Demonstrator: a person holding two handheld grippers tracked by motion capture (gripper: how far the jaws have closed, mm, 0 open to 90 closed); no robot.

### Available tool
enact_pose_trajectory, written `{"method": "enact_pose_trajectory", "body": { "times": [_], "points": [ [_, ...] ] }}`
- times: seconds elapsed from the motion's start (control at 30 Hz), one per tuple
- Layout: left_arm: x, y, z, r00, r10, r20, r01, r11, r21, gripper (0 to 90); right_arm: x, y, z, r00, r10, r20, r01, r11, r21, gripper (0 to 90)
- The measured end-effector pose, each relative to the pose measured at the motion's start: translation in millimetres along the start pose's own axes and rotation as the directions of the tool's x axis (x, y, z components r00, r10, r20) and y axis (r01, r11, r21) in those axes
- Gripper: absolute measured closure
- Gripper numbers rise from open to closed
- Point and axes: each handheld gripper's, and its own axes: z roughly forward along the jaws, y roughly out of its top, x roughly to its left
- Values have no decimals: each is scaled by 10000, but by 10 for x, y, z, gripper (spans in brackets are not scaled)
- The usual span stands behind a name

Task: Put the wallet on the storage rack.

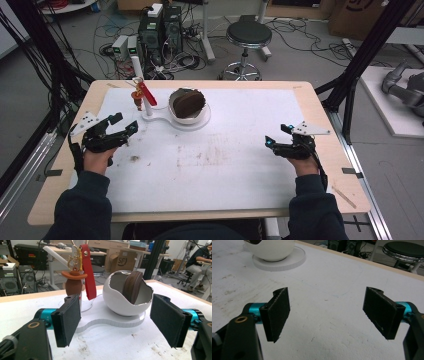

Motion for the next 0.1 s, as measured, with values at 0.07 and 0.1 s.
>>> {"method": "enact_pose_trajectory", "body": {
  "times": [0.07,0.1],
  "points": [
    [-2,-2,0,10000,-7,3,7,10000,13,244,-5,-1,-1,10000,-26,-2,26,10000,-11,221],
    [-3,-4,0,10000,-4,1,4,10000,13,244,-8,-1,-3,10000,-33,23,34,10000,-26,221]
  ]
}}
